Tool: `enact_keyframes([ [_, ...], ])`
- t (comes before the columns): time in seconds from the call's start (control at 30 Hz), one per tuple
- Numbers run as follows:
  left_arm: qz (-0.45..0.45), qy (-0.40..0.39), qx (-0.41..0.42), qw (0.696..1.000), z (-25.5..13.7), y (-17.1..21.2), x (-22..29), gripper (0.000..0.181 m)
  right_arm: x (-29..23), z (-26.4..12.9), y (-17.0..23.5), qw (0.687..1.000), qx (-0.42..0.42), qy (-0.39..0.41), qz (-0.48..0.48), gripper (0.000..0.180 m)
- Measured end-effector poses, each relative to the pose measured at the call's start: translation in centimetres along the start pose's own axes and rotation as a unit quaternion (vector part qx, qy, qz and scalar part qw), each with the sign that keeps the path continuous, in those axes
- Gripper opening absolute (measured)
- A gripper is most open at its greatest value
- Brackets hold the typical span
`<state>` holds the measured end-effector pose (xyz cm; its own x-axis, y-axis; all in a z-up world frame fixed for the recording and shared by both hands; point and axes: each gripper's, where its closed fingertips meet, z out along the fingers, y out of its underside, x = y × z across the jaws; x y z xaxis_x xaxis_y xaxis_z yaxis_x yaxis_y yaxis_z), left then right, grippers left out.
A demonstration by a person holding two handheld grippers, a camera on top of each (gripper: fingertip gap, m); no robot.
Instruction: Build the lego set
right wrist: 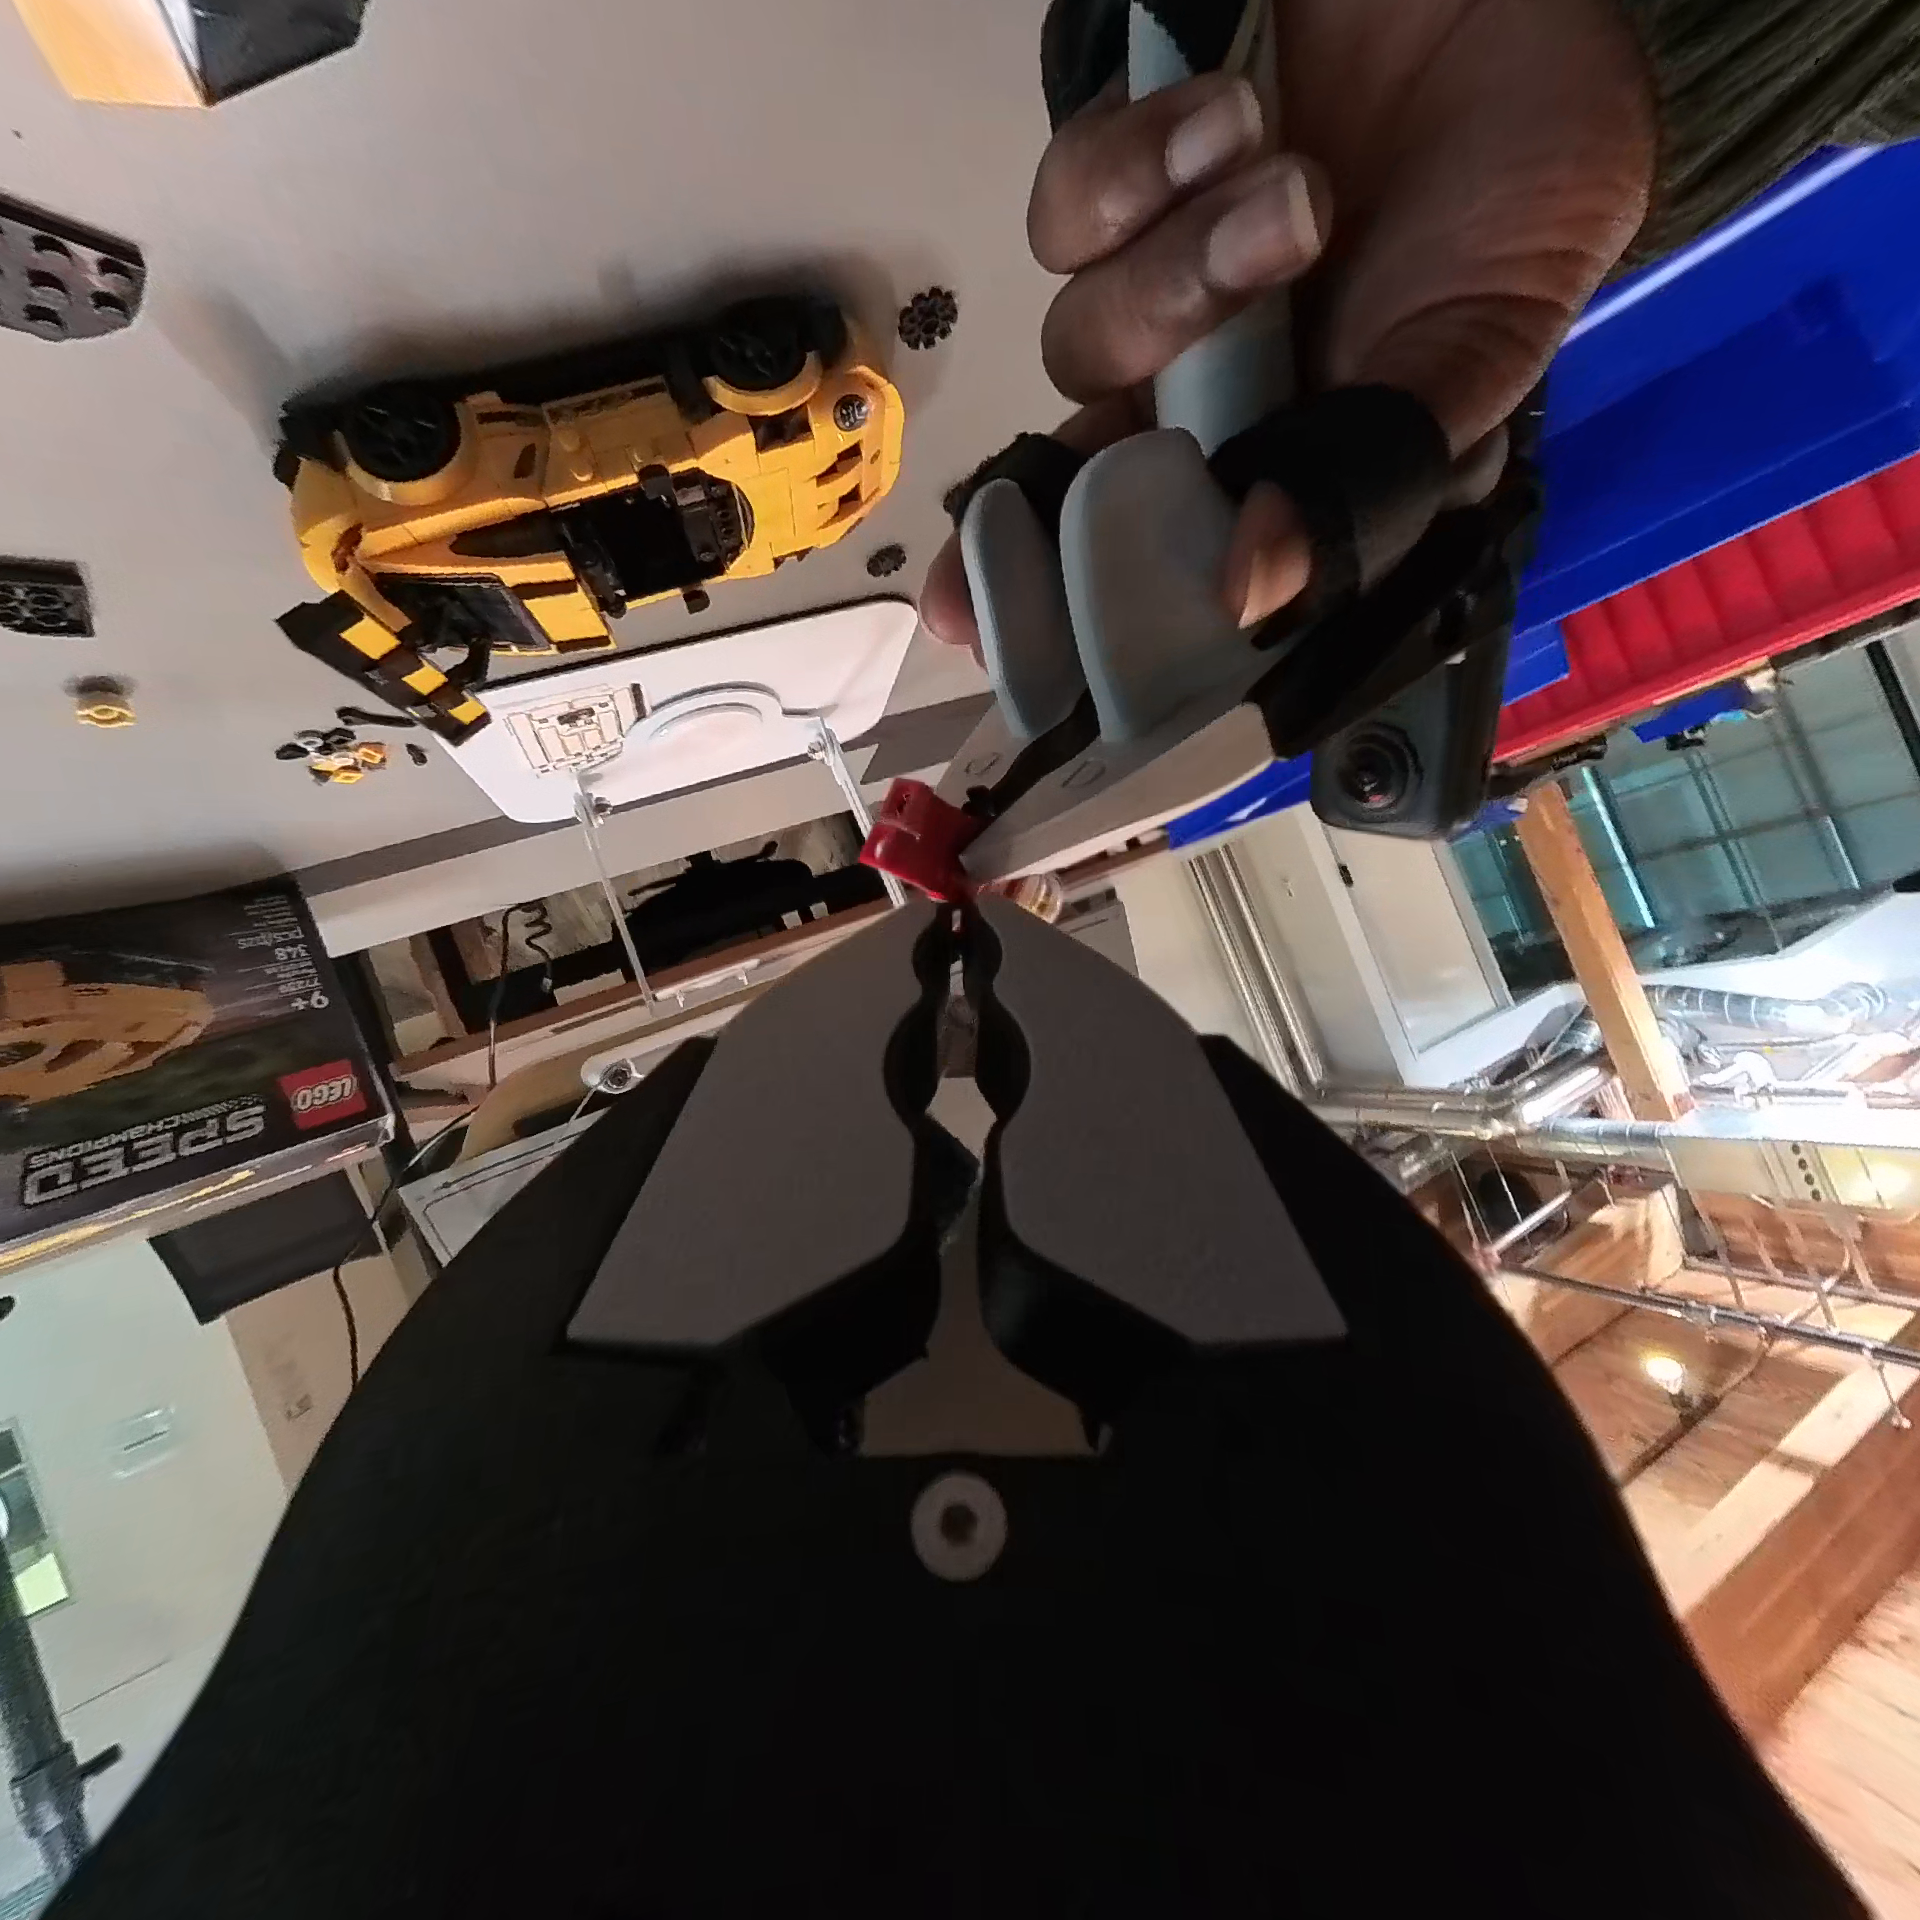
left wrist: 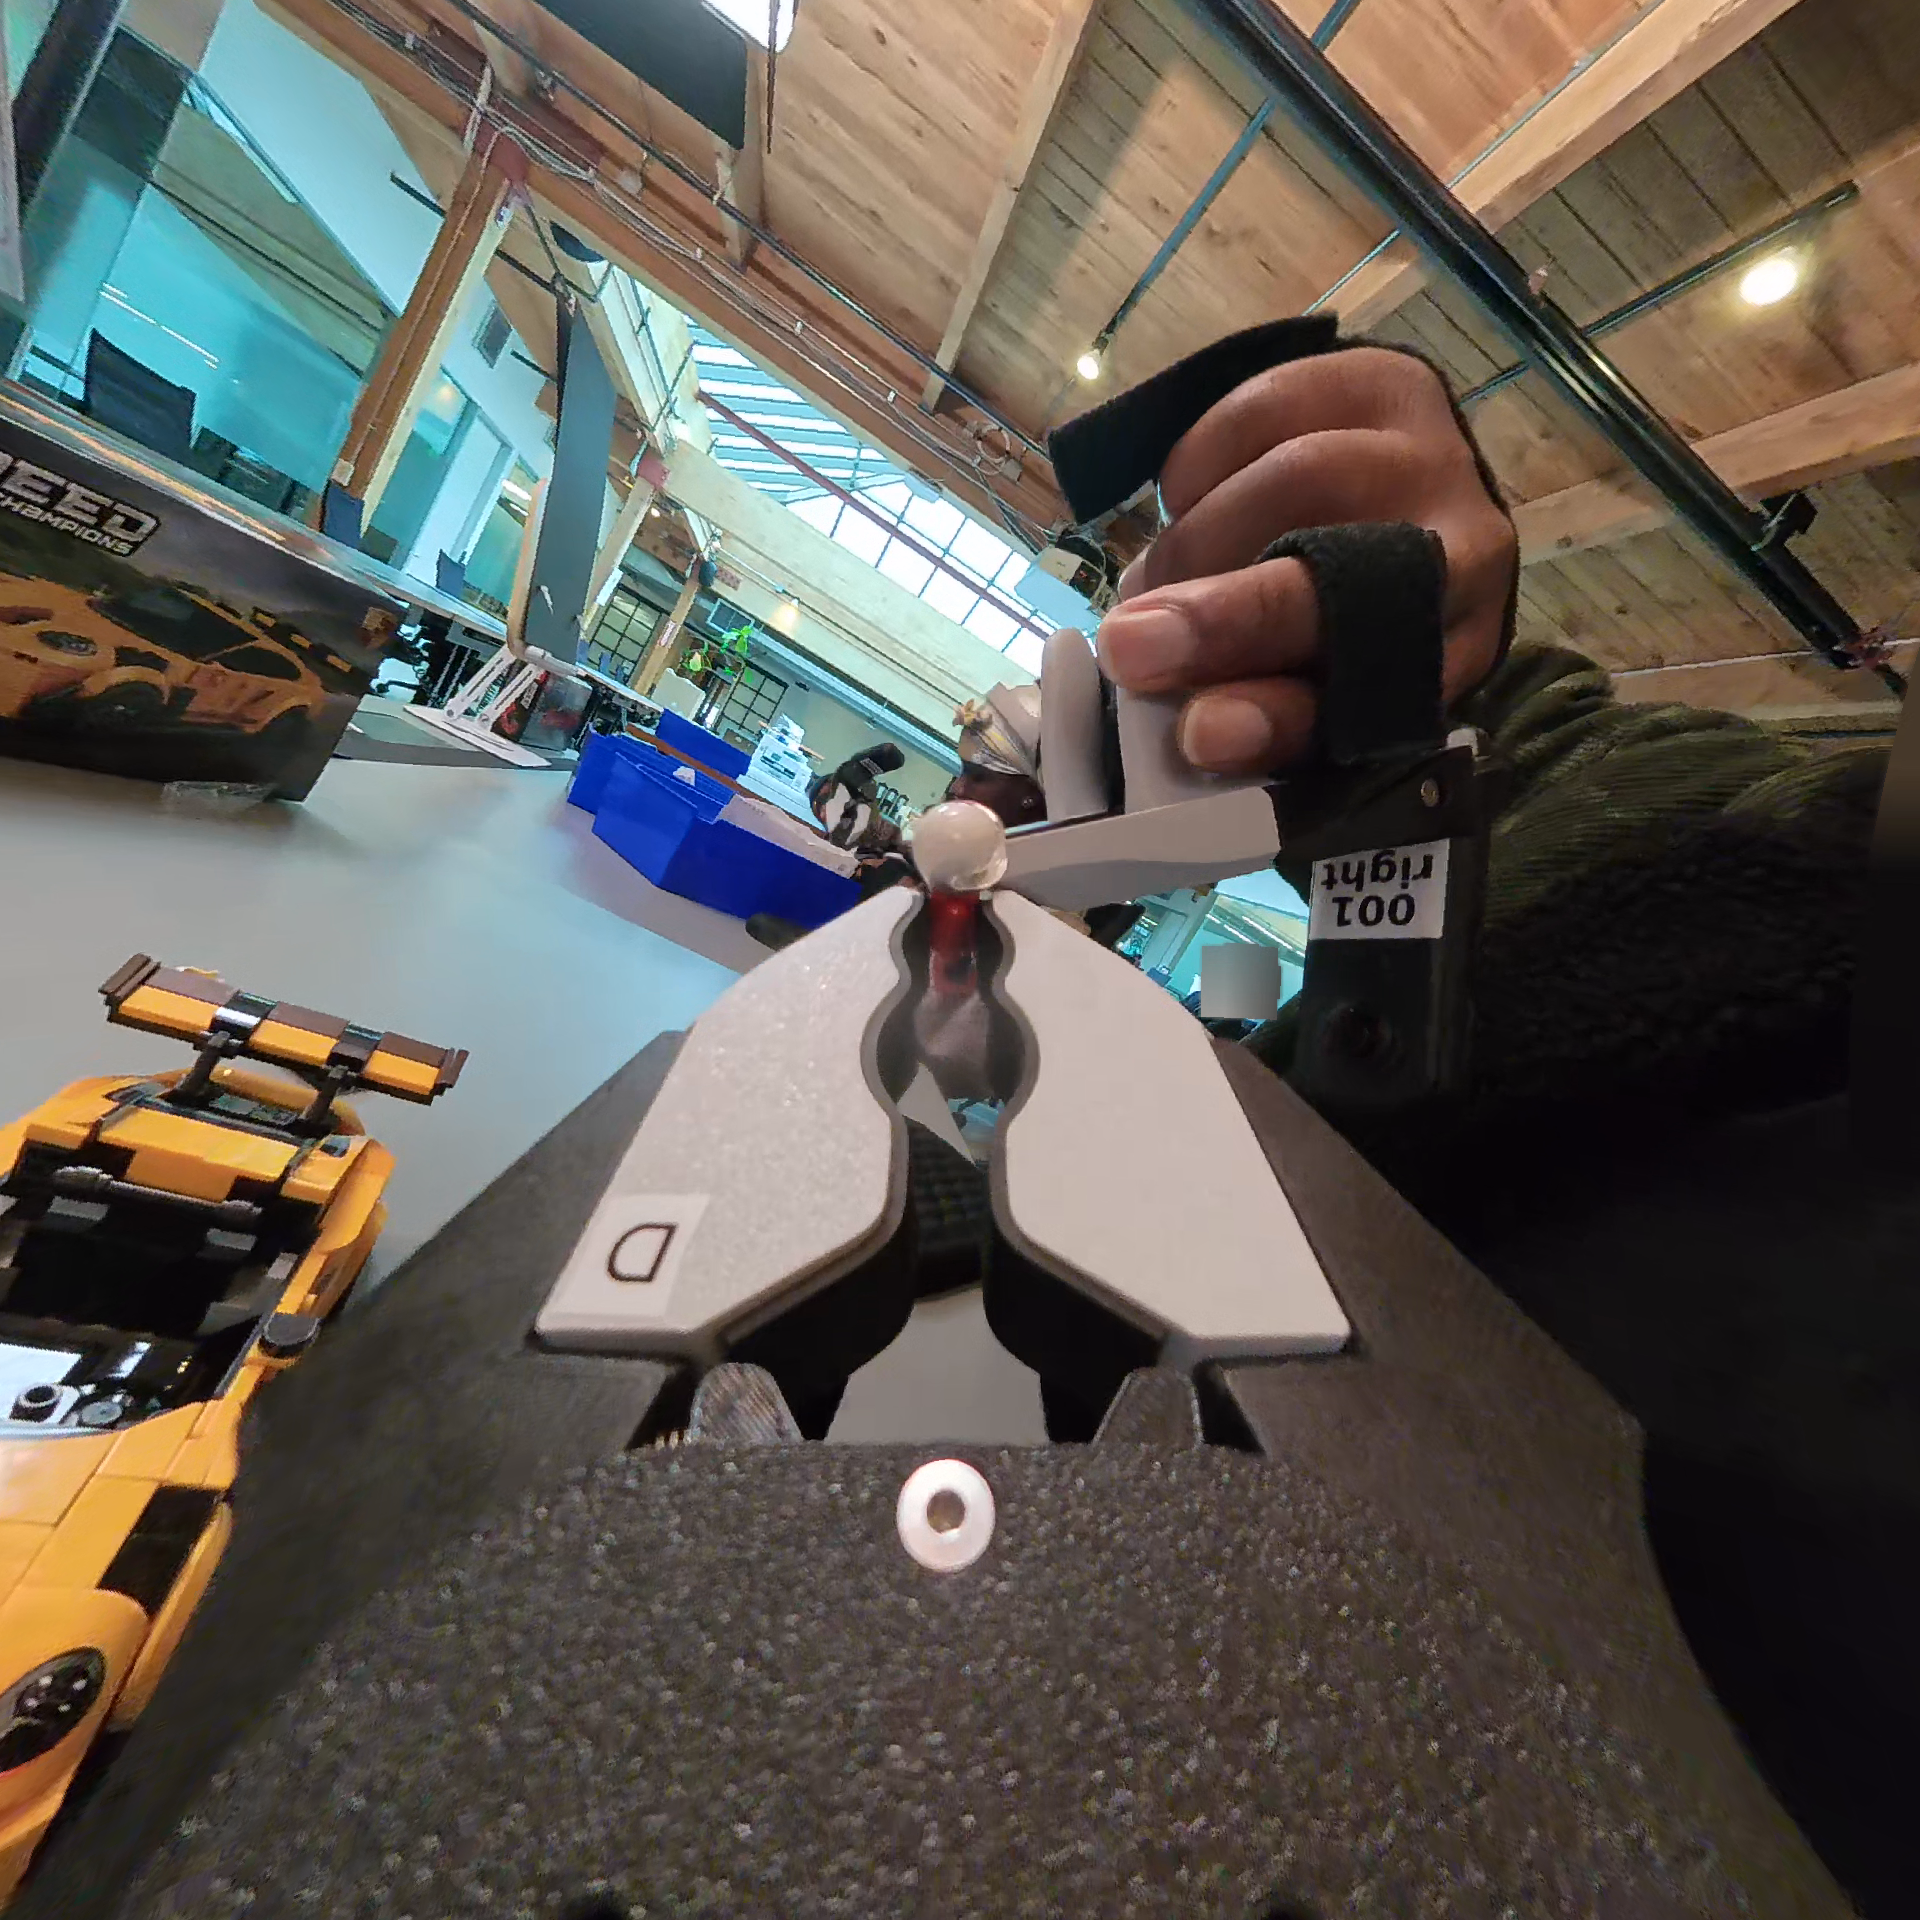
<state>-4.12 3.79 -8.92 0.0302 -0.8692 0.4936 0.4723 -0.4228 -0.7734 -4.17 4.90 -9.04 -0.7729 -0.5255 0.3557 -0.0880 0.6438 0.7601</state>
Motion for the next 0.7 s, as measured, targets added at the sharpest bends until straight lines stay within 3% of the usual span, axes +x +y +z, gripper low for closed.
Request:
enact_keyframes([
  [0.4,-0.002,0.004,0.0,1.0,0.0,-0.1,0.1,0.008,0.0,-0.2,-0.5,0.999,0.03,-0.023,0.008,0.005],
  [0.53,0.007,-0.002,0.001,1.0,-0.1,-0.4,0.1,0.008,0.1,-0.6,0.3,0.99,0.038,-0.014,0.133,0.007],
  [0.6,0.016,-0.014,0.007,1.0,-0.4,-0.8,-0.2,0.008,-0.5,-0.6,0.8,0.957,0.059,-0.018,0.282,0.007],
  [0.7,0.039,-0.046,0.028,0.998,-1.3,-2.3,-0.9,0.008,-3.1,0.6,0.3,0.841,0.107,-0.057,0.527,0.009],
])
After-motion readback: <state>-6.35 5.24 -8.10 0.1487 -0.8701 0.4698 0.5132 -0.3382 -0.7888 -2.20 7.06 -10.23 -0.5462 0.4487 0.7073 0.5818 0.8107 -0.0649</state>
